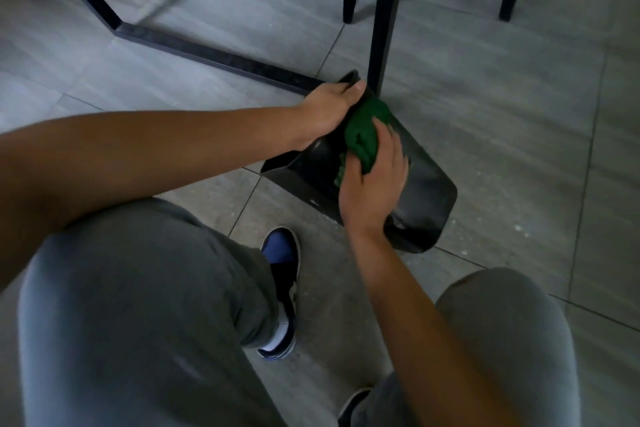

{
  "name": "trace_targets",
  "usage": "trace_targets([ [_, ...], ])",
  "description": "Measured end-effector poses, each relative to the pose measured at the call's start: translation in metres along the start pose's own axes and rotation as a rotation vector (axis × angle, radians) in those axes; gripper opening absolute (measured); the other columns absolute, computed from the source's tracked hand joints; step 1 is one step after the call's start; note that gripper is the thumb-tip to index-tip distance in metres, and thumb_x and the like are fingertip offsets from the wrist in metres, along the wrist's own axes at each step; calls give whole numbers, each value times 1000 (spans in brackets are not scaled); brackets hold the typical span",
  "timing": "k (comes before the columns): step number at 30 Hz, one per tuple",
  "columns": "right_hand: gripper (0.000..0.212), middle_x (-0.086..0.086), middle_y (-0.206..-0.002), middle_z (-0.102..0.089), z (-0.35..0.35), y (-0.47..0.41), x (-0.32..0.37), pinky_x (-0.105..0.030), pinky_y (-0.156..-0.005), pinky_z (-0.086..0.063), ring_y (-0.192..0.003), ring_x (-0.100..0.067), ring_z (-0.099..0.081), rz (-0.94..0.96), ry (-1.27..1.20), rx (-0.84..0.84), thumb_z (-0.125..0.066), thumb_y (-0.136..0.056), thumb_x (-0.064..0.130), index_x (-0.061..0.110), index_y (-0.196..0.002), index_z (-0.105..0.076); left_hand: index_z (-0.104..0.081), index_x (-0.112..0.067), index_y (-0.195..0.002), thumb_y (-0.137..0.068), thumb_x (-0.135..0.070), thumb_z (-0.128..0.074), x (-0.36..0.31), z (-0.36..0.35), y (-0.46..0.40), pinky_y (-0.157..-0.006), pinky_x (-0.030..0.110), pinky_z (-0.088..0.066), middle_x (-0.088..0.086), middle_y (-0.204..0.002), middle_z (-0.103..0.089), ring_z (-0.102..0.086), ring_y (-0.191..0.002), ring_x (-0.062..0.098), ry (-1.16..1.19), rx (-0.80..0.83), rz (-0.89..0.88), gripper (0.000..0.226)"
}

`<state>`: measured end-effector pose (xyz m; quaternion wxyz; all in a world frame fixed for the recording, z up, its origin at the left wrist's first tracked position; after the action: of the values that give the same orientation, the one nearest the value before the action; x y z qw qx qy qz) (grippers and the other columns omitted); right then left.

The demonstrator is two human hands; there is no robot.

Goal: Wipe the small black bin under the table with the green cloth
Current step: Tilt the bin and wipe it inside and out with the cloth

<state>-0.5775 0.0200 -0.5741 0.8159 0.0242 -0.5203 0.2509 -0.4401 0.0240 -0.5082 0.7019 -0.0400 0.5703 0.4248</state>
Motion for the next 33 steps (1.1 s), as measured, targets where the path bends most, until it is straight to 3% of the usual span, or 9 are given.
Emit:
trace_targets([
  [3, 57, -7, -131, -68, 3, -43, -32, -57, -107, -45, -120, -30, -64, -13, 88, 12, -48, -90, 40, 20, -142, -55, -70, -13, -121, -104, -46, -49, 3, 8, 0, -101, 43, -55, 10, -113, -75, -71, -107, 25, 15, -16, 11, 43],
  [5, 65, -10, -125, -70, 22, -52, -70, -52, -101, -51, -111, -34, -67, -236, 87, -60, -42, -90, 53, 19, -143, -57, -67, -14, -126, -104, -47, -48, 6, 13, -2, -97, 35, -56, 8, -117, -73, -69, -107, 22, 1, -12, 5, 44],
  [8, 67, -15, -141, -62, 39, -2, -79, -52, -113, -43, -128, -39, -59, -454, 54, -175, -46, -89, 46, 14, -148, -52, -61, -14, -138, -105, -47, -47, 8, 16, -3, -81, 15, -49, 0, -120, -68, -64, -103, 11, -14, -33, -11, 49],
  [13, 63, -9, -152, -53, -5, 29, 8, -53, -126, -15, -146, -31, -43, -151, -1, -30, -52, -84, 24, 20, -147, -52, -68, -13, -128, -105, -44, -48, 5, 6, -4, -95, 29, -55, 6, -115, -73, -69, -106, 19, -4, -56, 4, 44],
  [17, 59, -8, -136, -66, -9, -49, -24, -52, -113, -41, -125, -30, -62, -92, 63, 4, -46, -90, 38, 18, -144, -55, -66, -11, -129, -106, -43, -47, 10, 13, -2, -93, 34, -58, 7, -109, -74, -71, -103, 22, 52, -42, 28, 44],
  [22, 65, -15, -143, -60, 42, -31, -98, -47, -111, -45, -130, -39, -58, -571, 77, -145, -47, -92, 44, 18, -152, -48, -55, -13, -144, -107, -44, -45, 9, 9, -1, -86, 15, -43, -3, -120, -61, -58, -102, 8, -26, -70, -10, 50],
  [25, 63, -14, -149, -55, 22, 26, -43, -57, -121, -32, -139, -37, -49, -301, 44, -119, -51, -87, 33, 16, -148, -52, -59, -13, -138, -107, -44, -43, 4, 5, -8, -68, 9, -41, -7, -111, -61, -58, -89, 0, -51, -67, -13, 46],
  [28, 60, -9, -152, -53, -2, 13, 9, -54, -125, -20, -146, -31, -43, -95, -25, 20, -53, -87, 20, 21, -147, -51, -67, -9, -125, -107, -43, -44, 4, -1, -7, -86, 22, -53, 2, -110, -71, -68, -97, 11, -14, -37, -9, 45],
  [33, 51, -8, -136, -64, 21, -66, -46, -38, -109, -46, -123, -27, -61, -169, 24, 99, -50, -100, 32, 17, -148, -49, -63, -13, -134, -106, -46, -44, 6, 2, -5, -90, 23, -49, 2, -119, -70, -66, -103, 13, -39, -32, -21, 48],
])
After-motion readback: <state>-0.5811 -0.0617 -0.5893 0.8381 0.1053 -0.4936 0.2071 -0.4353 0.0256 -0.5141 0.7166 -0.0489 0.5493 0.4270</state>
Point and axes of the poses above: each hand's wrist, its own y-axis away from the middle knuckle, its own z-axis out of the back of the hand, x = y × z, the point moved 1 cm from there along -y, towards the middle knuckle
